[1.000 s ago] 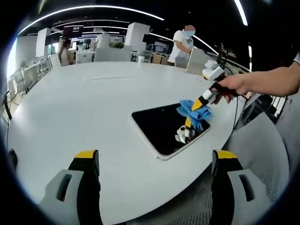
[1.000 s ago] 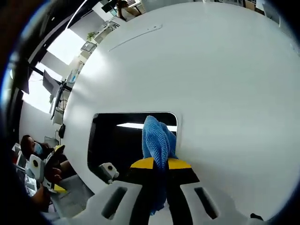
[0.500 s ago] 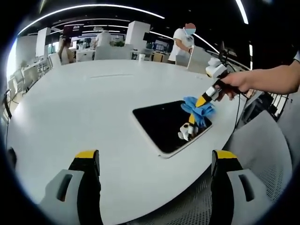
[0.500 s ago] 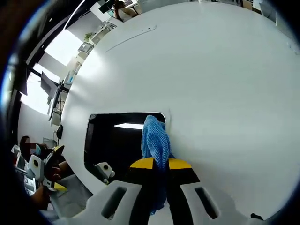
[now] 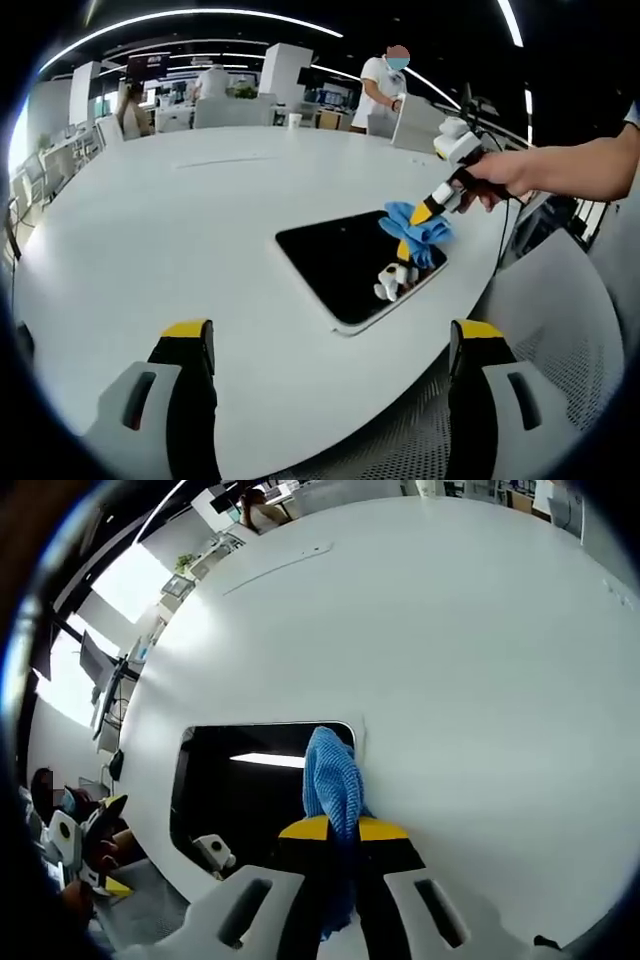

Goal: Wipe the mirror surface with the cleaning cloth until all visible marks leave the cleaned area.

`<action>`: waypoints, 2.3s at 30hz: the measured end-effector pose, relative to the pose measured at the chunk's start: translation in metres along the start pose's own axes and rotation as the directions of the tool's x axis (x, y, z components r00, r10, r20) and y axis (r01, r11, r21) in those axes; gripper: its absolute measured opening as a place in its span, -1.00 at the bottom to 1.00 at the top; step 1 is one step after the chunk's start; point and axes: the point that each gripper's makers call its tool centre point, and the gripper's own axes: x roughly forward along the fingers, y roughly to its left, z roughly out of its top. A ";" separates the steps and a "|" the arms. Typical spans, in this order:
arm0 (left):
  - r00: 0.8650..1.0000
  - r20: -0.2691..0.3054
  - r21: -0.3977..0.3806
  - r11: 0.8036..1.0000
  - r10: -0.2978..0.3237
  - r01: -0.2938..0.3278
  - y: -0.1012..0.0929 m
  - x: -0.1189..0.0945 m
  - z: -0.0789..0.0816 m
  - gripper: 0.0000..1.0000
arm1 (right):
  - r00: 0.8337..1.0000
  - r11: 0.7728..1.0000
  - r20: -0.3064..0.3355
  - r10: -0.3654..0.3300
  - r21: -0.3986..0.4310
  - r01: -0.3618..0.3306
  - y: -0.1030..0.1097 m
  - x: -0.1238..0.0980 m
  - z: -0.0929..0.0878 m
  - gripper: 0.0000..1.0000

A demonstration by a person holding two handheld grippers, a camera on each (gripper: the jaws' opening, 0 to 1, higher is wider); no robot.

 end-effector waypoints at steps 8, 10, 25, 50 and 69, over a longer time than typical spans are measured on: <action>1.000 -0.003 0.004 1.000 0.006 -0.006 0.001 0.000 0.000 0.90 | 1.000 0.999 0.015 -0.025 -0.023 0.025 0.005 -0.003 -0.009 -0.97; 1.000 -0.003 0.005 1.000 0.007 -0.007 0.001 0.000 0.000 0.90 | 0.999 0.999 0.016 -0.028 -0.022 0.028 0.007 -0.004 -0.012 -0.97; 1.000 0.003 0.002 1.000 0.009 -0.009 0.002 0.000 0.001 0.90 | 0.999 1.000 0.052 -0.014 -0.005 0.014 0.016 -0.011 -0.035 -0.96; 1.000 0.007 -0.022 1.000 0.020 -0.020 0.005 -0.001 0.001 0.89 | 0.997 0.999 0.072 0.006 0.037 -0.009 0.019 -0.023 -0.064 -0.96; 1.000 0.019 -0.031 0.999 0.019 -0.018 0.004 -0.001 0.003 0.88 | 0.999 0.993 0.044 -0.011 0.115 0.006 0.022 -0.021 -0.061 -0.96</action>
